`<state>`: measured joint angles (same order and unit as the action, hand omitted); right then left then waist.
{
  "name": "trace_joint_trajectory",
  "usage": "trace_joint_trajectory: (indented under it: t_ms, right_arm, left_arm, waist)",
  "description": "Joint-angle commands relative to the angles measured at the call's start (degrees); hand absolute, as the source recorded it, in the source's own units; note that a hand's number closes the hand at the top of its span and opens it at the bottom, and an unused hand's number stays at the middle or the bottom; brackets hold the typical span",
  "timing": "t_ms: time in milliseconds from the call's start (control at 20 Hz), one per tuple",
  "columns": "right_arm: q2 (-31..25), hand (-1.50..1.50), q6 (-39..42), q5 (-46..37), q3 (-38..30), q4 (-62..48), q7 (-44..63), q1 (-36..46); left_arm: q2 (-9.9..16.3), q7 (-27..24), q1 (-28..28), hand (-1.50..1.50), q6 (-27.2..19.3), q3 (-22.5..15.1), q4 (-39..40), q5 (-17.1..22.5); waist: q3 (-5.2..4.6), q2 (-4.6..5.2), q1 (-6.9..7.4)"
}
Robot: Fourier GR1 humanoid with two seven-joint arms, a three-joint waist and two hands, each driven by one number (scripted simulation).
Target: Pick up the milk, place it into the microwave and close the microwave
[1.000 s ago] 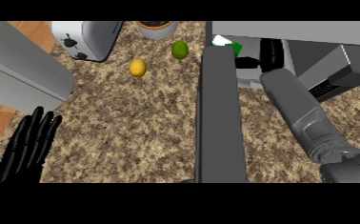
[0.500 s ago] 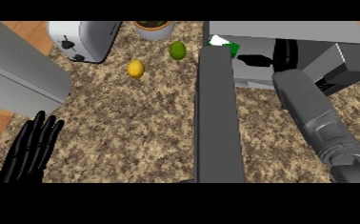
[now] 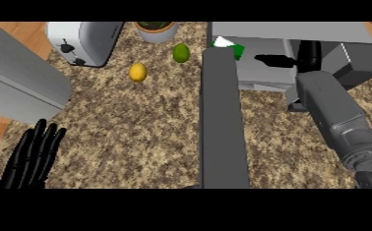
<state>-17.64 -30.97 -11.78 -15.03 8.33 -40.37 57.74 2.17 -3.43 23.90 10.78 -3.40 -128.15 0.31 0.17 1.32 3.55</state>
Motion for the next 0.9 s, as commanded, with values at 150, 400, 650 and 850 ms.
trace_joint_trajectory:
  t_ms: [150, 400, 650, 850]
  right_arm:
    - [0.33, -1.5, 8.35, 3.15, -2.71, 0.81, -3.45, -2.59]
    - [-0.5, -1.5, 13.41, 4.57, -3.55, 1.5, -4.52, -6.59]
    - [2.59, -1.5, 19.58, 5.08, -3.15, 1.5, -7.67, -9.8]
    - [3.41, -1.5, 19.77, 5.22, -2.57, 2.77, -6.96, -13.72]
  left_arm:
    - [-0.8, 1.01, 0.61, -1.5, -0.36, -1.26, 0.59, -0.93]
    - [-1.79, -1.06, 4.85, -1.5, 0.1, -3.87, -2.58, -2.09]
    - [-2.01, -1.93, 3.61, -1.5, 0.03, -4.44, -0.46, -2.33]
    - [-1.01, -1.47, 0.99, -1.5, 0.48, -0.95, 1.25, 0.45]
  waist:
    - [-0.03, -0.38, -1.06]
    - [-0.09, -0.93, -1.9]
    - [-0.07, -0.76, -1.65]
    - [-0.15, -1.11, -2.86]
